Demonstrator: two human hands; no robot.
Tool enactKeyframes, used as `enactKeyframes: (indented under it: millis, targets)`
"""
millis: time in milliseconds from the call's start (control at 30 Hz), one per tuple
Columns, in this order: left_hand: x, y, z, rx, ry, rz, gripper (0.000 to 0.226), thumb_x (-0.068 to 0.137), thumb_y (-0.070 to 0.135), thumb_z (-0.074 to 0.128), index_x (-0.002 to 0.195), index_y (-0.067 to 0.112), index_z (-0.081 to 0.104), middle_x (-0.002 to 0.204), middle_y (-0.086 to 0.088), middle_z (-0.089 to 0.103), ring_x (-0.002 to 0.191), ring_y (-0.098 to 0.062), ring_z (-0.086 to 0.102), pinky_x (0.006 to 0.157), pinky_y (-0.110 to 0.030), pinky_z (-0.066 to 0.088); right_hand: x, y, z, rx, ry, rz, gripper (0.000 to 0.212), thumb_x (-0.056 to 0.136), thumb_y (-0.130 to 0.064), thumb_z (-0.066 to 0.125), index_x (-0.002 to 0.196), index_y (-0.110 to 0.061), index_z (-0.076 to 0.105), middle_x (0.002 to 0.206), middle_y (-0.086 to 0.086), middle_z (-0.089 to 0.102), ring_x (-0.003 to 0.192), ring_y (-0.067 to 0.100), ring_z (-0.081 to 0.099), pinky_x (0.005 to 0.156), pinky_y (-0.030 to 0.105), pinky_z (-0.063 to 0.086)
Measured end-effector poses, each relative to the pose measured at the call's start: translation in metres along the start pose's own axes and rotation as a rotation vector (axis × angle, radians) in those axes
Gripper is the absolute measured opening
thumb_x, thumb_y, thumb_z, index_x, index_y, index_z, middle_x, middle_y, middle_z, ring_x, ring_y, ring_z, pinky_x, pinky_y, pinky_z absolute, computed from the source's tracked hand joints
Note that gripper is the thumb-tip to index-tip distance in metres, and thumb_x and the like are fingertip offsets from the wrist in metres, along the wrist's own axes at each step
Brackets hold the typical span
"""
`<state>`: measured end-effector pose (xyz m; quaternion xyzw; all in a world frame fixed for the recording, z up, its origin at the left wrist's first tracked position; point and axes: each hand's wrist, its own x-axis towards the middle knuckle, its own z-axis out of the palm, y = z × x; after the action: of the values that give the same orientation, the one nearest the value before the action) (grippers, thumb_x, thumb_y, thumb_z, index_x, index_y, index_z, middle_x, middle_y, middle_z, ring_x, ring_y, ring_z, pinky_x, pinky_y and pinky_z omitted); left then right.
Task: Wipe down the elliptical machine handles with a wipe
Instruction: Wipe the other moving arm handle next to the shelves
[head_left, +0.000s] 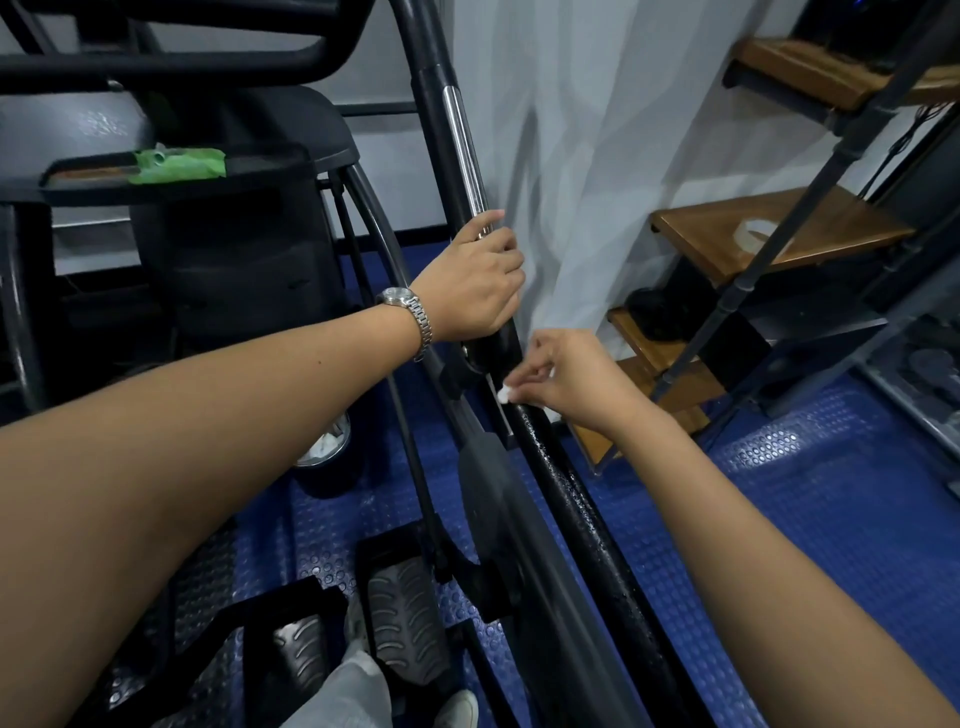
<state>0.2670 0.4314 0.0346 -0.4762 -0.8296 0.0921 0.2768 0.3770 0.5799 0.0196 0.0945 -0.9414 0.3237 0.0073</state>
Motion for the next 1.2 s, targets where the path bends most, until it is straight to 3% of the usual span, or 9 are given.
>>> enactKeyframes:
  millis: [133,300,467,667,833,967,1067,1200]
  targets:
    - [0.0,0.001,0.001,0.015,-0.005,0.01,0.038,0.089,0.028,0.034,0.072,0.009,0.062,0.072,-0.003,0.057,0.085,-0.026,0.053,0.111,-0.042,0.016,-0.001,-0.007,0.016,-0.087,0.143,-0.067,0.015,0.075,-0.023,0.08,0.087,-0.013,0.078,0.081,0.001,0.055,0.074,0.021,0.059,0.073,0.04,0.051]
    - [-0.001,-0.001,0.003,0.015,0.043,0.022,0.036,0.089,0.026,0.036,0.07,0.009,0.06,0.069,-0.003,0.054,0.081,-0.026,0.052,0.11,-0.042,0.017,-0.006,-0.011,0.011,-0.174,0.033,-0.068,0.019,0.077,-0.028,0.078,0.09,-0.015,0.078,0.085,0.004,0.057,0.078,0.021,0.059,0.073,0.039,0.051]
    - [0.001,-0.002,0.004,0.001,0.06,0.031,0.036,0.09,0.023,0.036,0.067,0.008,0.059,0.066,-0.003,0.052,0.08,-0.027,0.052,0.109,-0.043,0.019,0.003,-0.021,0.025,-0.299,0.194,-0.116,0.011,0.083,-0.019,0.068,0.084,-0.011,0.076,0.081,0.007,0.049,0.07,0.026,0.053,0.059,0.038,0.047]
    - [0.0,-0.002,0.004,0.015,0.064,0.041,0.039,0.092,0.025,0.033,0.067,0.008,0.059,0.067,-0.003,0.053,0.078,-0.026,0.052,0.109,-0.042,0.017,0.0,-0.023,0.023,-0.362,0.032,-0.036,0.015,0.086,-0.025,0.067,0.097,-0.019,0.075,0.094,0.002,0.054,0.085,0.025,0.058,0.075,0.036,0.048]
    - [0.0,-0.002,0.004,0.022,0.057,0.046,0.04,0.091,0.025,0.032,0.067,0.008,0.059,0.067,-0.004,0.053,0.078,-0.026,0.051,0.109,-0.043,0.019,0.001,-0.026,0.029,-0.444,0.082,-0.053,0.017,0.09,-0.02,0.06,0.088,-0.012,0.074,0.086,0.003,0.045,0.078,0.027,0.056,0.061,0.033,0.04]
    - [0.0,-0.002,0.004,0.032,0.057,0.043,0.04,0.091,0.026,0.032,0.067,0.008,0.06,0.067,-0.004,0.054,0.079,-0.027,0.051,0.109,-0.042,0.019,-0.01,-0.023,0.029,-0.478,-0.063,-0.054,0.013,0.085,-0.018,0.063,0.09,-0.013,0.074,0.096,0.004,0.057,0.084,0.028,0.06,0.068,0.034,0.047]
    - [0.0,-0.002,0.004,0.039,0.061,0.039,0.039,0.091,0.026,0.033,0.067,0.009,0.06,0.067,-0.003,0.054,0.079,-0.027,0.051,0.109,-0.042,0.019,-0.001,-0.022,0.016,-0.394,-0.075,-0.014,0.012,0.079,-0.024,0.072,0.089,-0.021,0.076,0.094,0.001,0.063,0.087,0.024,0.063,0.072,0.033,0.05]
    - [0.0,-0.001,0.002,0.033,0.062,0.044,0.038,0.09,0.024,0.035,0.066,0.008,0.059,0.066,-0.003,0.052,0.078,-0.027,0.051,0.108,-0.043,0.021,-0.002,-0.021,0.009,-0.368,-0.049,-0.055,0.019,0.081,-0.03,0.073,0.096,-0.018,0.076,0.083,-0.008,0.045,0.084,0.019,0.057,0.073,0.032,0.046]
